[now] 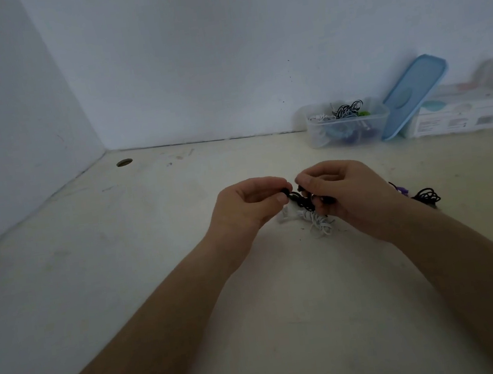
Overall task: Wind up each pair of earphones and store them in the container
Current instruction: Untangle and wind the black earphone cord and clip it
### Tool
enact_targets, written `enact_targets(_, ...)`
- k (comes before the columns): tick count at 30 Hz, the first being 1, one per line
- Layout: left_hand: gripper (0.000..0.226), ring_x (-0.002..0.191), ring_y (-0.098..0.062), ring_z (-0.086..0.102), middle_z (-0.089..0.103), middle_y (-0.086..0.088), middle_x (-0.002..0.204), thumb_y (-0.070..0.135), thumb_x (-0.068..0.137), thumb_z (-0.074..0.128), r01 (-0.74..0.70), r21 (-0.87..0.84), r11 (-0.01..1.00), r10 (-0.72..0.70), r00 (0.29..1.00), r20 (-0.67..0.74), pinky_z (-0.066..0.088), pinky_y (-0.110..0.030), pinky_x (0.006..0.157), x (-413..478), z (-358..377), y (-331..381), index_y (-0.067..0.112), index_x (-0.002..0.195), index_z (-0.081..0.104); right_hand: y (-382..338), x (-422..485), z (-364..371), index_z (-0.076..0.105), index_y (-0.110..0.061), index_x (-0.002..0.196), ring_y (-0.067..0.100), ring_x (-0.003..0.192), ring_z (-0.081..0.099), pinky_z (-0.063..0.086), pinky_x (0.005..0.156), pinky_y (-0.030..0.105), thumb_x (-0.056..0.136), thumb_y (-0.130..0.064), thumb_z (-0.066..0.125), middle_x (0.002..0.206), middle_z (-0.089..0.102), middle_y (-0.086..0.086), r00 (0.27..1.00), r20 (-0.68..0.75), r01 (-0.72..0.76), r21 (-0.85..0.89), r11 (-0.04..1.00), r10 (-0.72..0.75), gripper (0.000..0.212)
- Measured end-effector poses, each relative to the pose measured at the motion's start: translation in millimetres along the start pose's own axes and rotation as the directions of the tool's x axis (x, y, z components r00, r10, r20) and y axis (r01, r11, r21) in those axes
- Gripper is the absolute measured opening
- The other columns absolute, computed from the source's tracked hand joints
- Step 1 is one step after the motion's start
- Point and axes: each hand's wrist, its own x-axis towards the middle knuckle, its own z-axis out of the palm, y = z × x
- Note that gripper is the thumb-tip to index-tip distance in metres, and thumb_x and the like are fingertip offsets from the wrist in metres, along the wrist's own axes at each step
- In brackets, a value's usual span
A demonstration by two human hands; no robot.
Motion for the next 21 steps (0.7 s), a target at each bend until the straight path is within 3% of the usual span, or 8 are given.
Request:
enact_targets(4, 0.022, 0.096, -0.019, 0.071, 0.076, -0.012, 0.098, -0.008, 0.086, 0.066, 0.024, -0.015, 1.0, -0.024, 1.0, 0.001, 0.055, -0.031, 0.094, 0.2, -0.3, -0.3, 0.01, 0.095, 0.076, 0.4, -2.0, 0.5, 0.075, -0.011, 0.098, 0.012, 0.058, 0.052, 0.048, 0.067, 0.031, 0.092, -0.009, 0.065, 0.072, 0.064, 0.005, 1.0, 0.023, 0.01, -0.013, 1.0, -0.009, 0.011)
enact_targets(10, 0.024, 0.092, -0.019, 0.072, 0.076, -0.011, 0.097, -0.011, 0.086, 0.064, 0.061, -0.099, 0.993, -0.06, 0.998, 0.014, 0.057, -0.024, 0.085, 1.4, 0.3, 0.6, 0.008, 0.097, 0.075, -0.5, -3.7, 5.0, 0.074, -0.007, 0.097, 0.014, 0.061, 0.057, 0.055, 0.062, 0.023, 0.089, -0.006, 0.066, 0.082, 0.064, 0.02, 0.999, 0.047, 0.007, 0.04, 0.999, -0.008, 0.011)
enact_targets(16, 0.023, 0.085, -0.017, 0.073, 0.076, -0.009, 0.09, -0.011, 0.089, 0.059, 0.078, -0.146, 0.986, -0.074, 0.997, 0.03, 0.057, -0.02, 0.079, 2.5, -1.2, -0.8, 0.006, 0.097, 0.074, 0.4, -1.6, 3.1, 0.073, -0.001, 0.101, 0.015, 0.062, 0.062, 0.056, 0.062, 0.024, 0.09, 0.007, 0.059, 0.079, 0.067, 0.014, 0.996, 0.075, -0.058, 0.142, 0.988, 0.048, 0.019)
enact_targets(21, 0.023, 0.086, -0.018, 0.073, 0.076, -0.01, 0.093, -0.01, 0.088, 0.062, 0.058, -0.123, 0.991, -0.056, 0.998, 0.025, 0.056, -0.022, 0.079, 2.8, -2.2, -1.6, 0.009, 0.095, 0.074, 0.3, -2.1, 3.6, 0.07, 0.001, 0.104, 0.016, 0.063, 0.062, 0.057, 0.064, 0.025, 0.093, 0.006, 0.057, 0.079, 0.066, 0.016, 0.998, 0.049, -0.039, 0.145, 0.989, 0.033, 0.018)
